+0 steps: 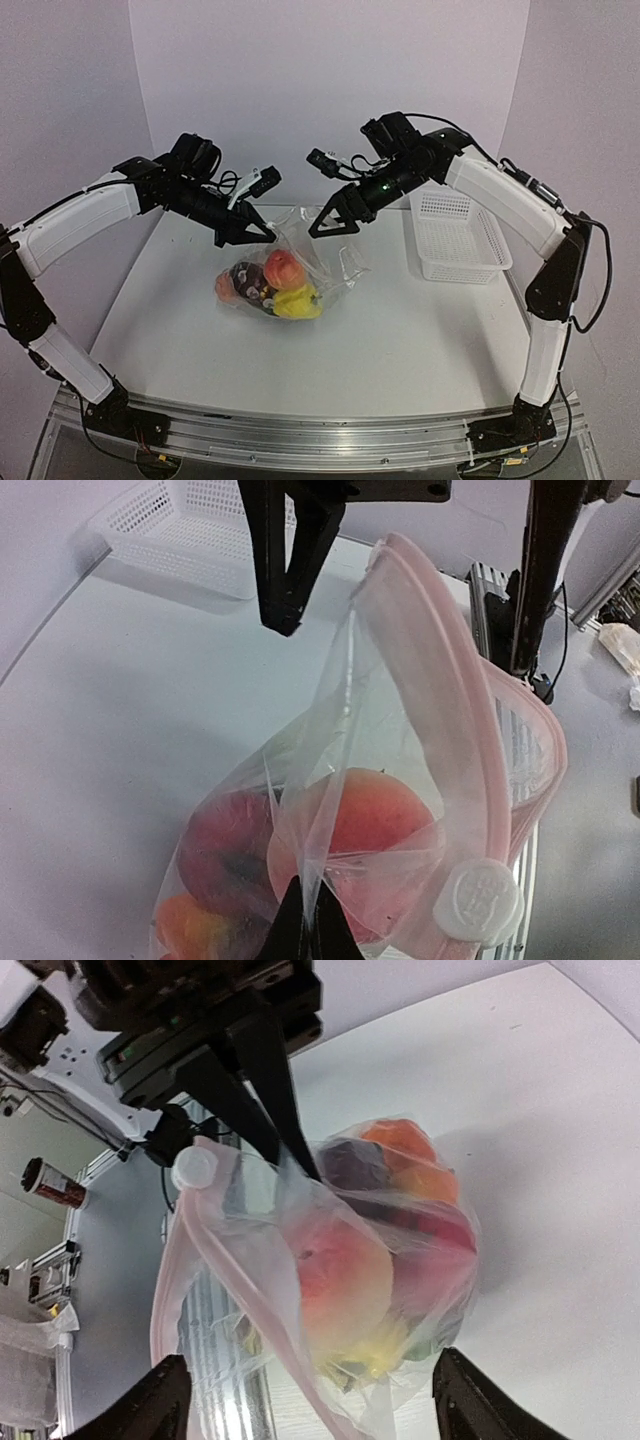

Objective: Place the food in the zip-top bag and seal the zipper

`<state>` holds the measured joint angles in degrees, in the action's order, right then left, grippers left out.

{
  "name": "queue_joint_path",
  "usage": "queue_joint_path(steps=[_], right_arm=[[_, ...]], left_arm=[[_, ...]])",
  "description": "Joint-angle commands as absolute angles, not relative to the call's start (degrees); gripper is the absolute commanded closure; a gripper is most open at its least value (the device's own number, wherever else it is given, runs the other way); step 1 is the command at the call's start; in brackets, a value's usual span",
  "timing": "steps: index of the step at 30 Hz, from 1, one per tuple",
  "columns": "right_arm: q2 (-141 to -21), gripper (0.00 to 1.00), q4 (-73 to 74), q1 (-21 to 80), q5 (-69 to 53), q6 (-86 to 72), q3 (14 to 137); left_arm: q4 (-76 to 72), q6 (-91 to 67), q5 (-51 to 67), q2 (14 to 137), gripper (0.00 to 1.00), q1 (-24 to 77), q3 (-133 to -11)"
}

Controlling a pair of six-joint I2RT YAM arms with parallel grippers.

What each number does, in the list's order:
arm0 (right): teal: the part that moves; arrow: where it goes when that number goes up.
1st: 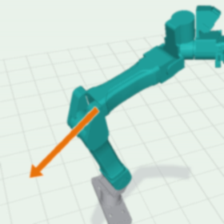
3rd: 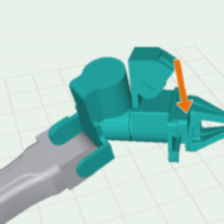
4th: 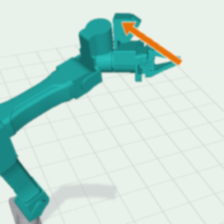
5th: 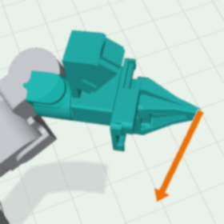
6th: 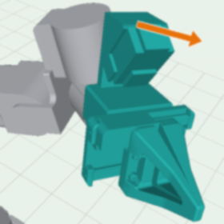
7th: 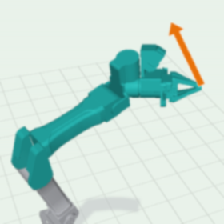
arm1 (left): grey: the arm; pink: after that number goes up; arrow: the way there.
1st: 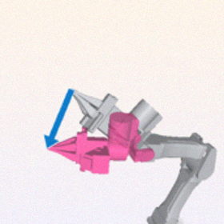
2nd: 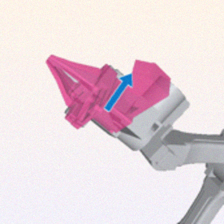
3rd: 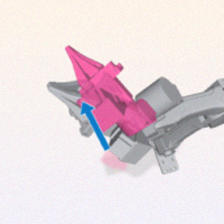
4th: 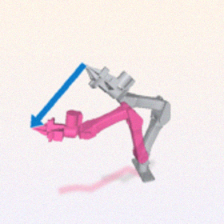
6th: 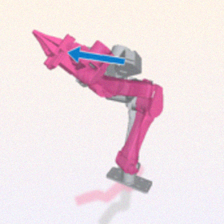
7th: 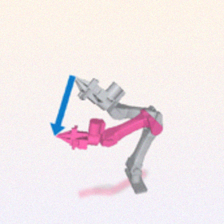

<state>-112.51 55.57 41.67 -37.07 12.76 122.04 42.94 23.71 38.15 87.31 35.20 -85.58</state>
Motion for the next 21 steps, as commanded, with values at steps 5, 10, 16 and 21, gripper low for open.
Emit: queue_joint_path(steps=[5,10,16,21], right_arm=[[-96.4,0.03,32.8,52.2,-19.2,31.5,105.9],[-96.8,0.02,26.8,55.1,-13.7,33.7,106.1],[-101.3,0.02,27.9,56.5,-12.9,34.1,110.4],[-104.0,0.04,28.5,57.4,-13.3,34.6,111.2]], left_arm=[[39.9,19.5,35.5,83.3,1.0,35.8,-86.0],[39.7,19.5,35.4,83.1,1.0,35.9,-85.6],[39.4,19.1,35.8,82.6,1.0,36.0,-85.1],[39.4,18.5,36.9,82.5,1.0,36.0,-85.4]])
